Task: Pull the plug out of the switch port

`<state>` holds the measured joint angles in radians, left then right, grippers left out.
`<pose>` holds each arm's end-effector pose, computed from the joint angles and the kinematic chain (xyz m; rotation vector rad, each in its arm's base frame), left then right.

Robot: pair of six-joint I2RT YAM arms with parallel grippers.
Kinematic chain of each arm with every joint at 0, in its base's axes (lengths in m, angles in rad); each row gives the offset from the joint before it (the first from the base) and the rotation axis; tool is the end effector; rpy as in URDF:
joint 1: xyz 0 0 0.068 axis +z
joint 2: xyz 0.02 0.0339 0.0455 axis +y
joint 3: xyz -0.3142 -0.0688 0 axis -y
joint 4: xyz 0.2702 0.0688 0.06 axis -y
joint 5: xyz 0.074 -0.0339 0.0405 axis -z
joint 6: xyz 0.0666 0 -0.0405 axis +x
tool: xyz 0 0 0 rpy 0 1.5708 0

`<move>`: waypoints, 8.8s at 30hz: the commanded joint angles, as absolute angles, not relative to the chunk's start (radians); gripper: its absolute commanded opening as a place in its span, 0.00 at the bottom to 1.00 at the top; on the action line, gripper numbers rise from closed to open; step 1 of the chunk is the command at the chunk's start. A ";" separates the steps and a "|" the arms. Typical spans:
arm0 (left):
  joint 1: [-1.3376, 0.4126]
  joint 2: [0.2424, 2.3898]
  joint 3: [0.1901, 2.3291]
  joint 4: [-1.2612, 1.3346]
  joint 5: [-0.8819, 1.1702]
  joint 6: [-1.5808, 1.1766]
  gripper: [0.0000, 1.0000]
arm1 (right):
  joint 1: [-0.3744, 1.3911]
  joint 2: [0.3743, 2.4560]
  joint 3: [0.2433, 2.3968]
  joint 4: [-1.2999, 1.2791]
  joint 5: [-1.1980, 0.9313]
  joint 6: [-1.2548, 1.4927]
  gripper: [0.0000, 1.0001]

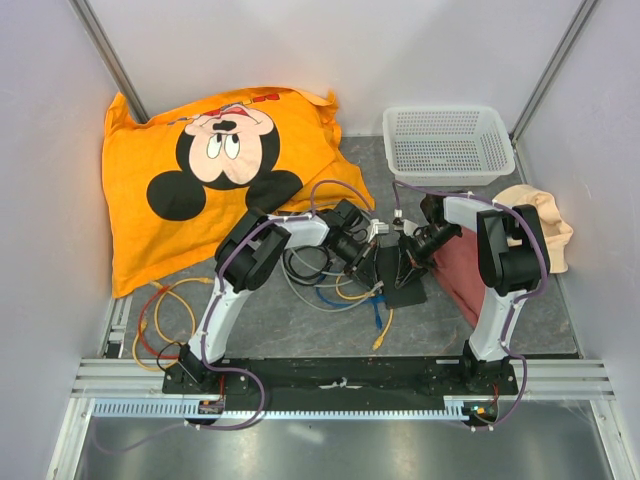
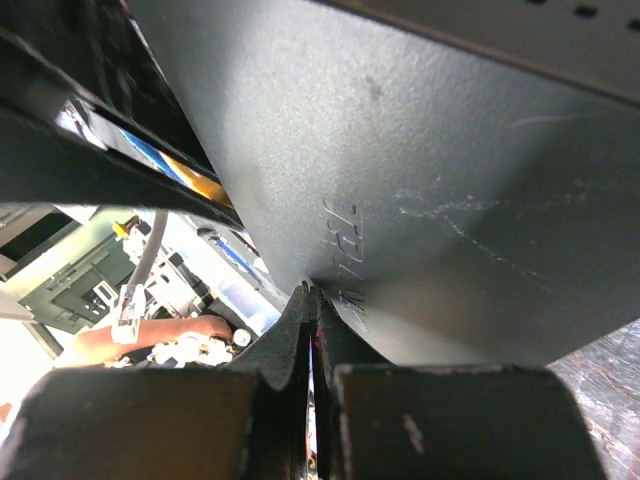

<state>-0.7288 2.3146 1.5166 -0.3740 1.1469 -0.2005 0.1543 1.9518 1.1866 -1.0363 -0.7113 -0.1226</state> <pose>0.3353 -0.3807 0.0997 -0.9479 -2.2805 1.6357 0.3340 0.0960 0.1401 0.2605 -2.7215 -1.0094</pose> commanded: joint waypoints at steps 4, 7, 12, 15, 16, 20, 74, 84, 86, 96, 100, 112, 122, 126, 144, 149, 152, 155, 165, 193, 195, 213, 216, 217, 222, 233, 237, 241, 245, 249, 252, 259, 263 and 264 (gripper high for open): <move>-0.657 2.344 1.514 -0.431 1.200 -0.137 0.02 | 0.149 2.046 1.167 -0.830 -0.410 -0.176 0.00; -0.650 2.345 1.514 -0.430 1.200 -0.135 0.02 | 0.149 2.059 1.178 -0.833 -0.408 -0.172 0.00; -0.649 2.347 1.520 -0.431 1.201 -0.133 0.02 | 0.147 2.079 1.192 -0.839 -0.410 -0.172 0.00; -0.647 2.338 1.526 -0.431 1.201 -0.130 0.02 | 0.149 2.085 1.195 -0.841 -0.410 -0.178 0.00; -0.647 2.326 1.529 -0.436 1.203 -0.126 0.02 | 0.149 2.085 1.195 -0.841 -0.405 -0.178 0.00; -0.629 2.271 1.615 -0.540 1.206 -0.065 0.02 | 0.149 2.082 1.195 -0.844 -0.388 -0.186 0.00; -0.649 2.020 1.519 -0.910 0.775 0.464 0.48 | 0.147 1.904 1.279 -0.916 -0.430 -0.233 0.45; -0.713 2.137 1.545 -0.804 0.746 0.336 0.47 | 0.147 1.882 1.250 -0.916 -0.417 -0.239 0.46; -0.719 2.149 1.549 -0.790 0.721 0.313 0.44 | 0.146 1.873 1.246 -0.914 -0.417 -0.238 0.46; -0.670 1.985 1.598 -0.866 0.692 0.293 0.02 | 0.141 1.861 1.201 -0.903 -0.408 -0.242 0.46; -0.588 1.864 1.586 -0.911 0.614 0.276 0.02 | 0.141 1.870 1.197 -0.905 -0.411 -0.245 0.46; -0.085 1.565 1.322 -0.759 0.835 0.169 0.02 | 0.141 1.899 1.203 -0.907 -0.425 -0.241 0.45; 0.322 1.310 1.178 -1.035 0.721 0.544 0.02 | 0.141 1.916 1.204 -0.907 -0.425 -0.242 0.45; 0.570 1.252 1.129 -1.151 0.562 0.873 0.02 | 0.141 1.927 1.215 -0.913 -0.428 -0.241 0.45; 0.221 1.221 1.227 -1.050 0.679 0.720 0.59 | 0.143 1.961 1.266 -0.940 -0.379 -0.248 0.46; -0.187 1.323 1.262 -0.829 0.744 0.407 0.60 | 0.141 1.919 1.236 -0.931 -0.373 -0.245 0.46; -0.349 1.498 1.324 -0.744 0.791 0.306 0.56 | 0.140 1.890 1.226 -0.934 -0.359 -0.248 0.46; -0.435 1.651 1.387 -0.658 0.870 0.165 0.55 | 0.141 1.856 1.204 -0.930 -0.348 -0.252 0.45; -0.619 1.966 1.422 -0.442 1.020 -0.047 0.51 | 0.140 1.773 1.161 -0.920 -0.386 -0.255 0.40; -0.744 2.138 1.377 -0.298 1.069 -0.184 0.58 | 0.138 1.678 1.178 -0.996 -0.745 -0.305 0.01; -0.756 2.151 1.393 -0.305 1.095 -0.173 0.58 | 0.138 1.704 1.137 -0.965 -0.738 -0.298 0.00; -0.782 2.237 1.411 -0.235 1.074 -0.241 0.57 | 0.137 1.904 1.086 -0.890 -0.660 -0.216 0.00; -0.787 2.246 1.416 -0.216 1.069 -0.248 0.57 | 0.137 1.924 1.091 -0.888 -0.655 -0.216 0.00; -0.788 2.250 1.419 -0.216 1.057 -0.250 0.57 | 0.137 1.928 1.089 -0.888 -0.655 -0.216 0.00; -0.793 2.234 1.384 -0.157 0.927 -0.273 0.57 | 0.132 1.951 1.095 -0.891 -0.647 -0.218 0.00; -0.790 2.155 1.155 0.130 0.992 -0.393 0.50 | 0.065 2.045 1.134 -0.925 -0.661 -0.229 0.00; -0.788 2.180 1.183 0.095 0.985 -0.373 0.47 | 0.046 2.065 1.144 -0.936 -0.653 -0.230 0.00; -0.792 2.201 1.200 0.101 0.994 -0.382 0.43 | 0.046 2.082 1.154 -0.942 -0.652 -0.230 0.00; -0.793 2.207 1.189 0.091 0.991 -0.351 0.39 | 0.046 2.092 1.154 -0.942 -0.653 -0.233 0.00; -0.793 2.209 1.189 0.074 0.976 -0.325 0.40 | 0.046 2.097 1.158 -0.940 -0.655 -0.233 0.00; -0.801 2.206 1.190 0.061 0.963 -0.311 0.44 | 0.046 2.100 1.161 -0.940 -0.657 -0.235 0.00; -0.837 2.201 1.183 0.049 0.954 -0.273 0.38 | 0.046 2.100 1.166 -0.939 -0.657 -0.232 0.00; -0.839 2.201 1.184 0.045 0.951 -0.261 0.31 | 0.046 2.100 1.166 -0.937 -0.657 -0.232 0.00; -0.839 2.201 1.184 0.044 0.951 -0.256 0.28 | 0.046 2.102 1.167 -0.936 -0.657 -0.232 0.00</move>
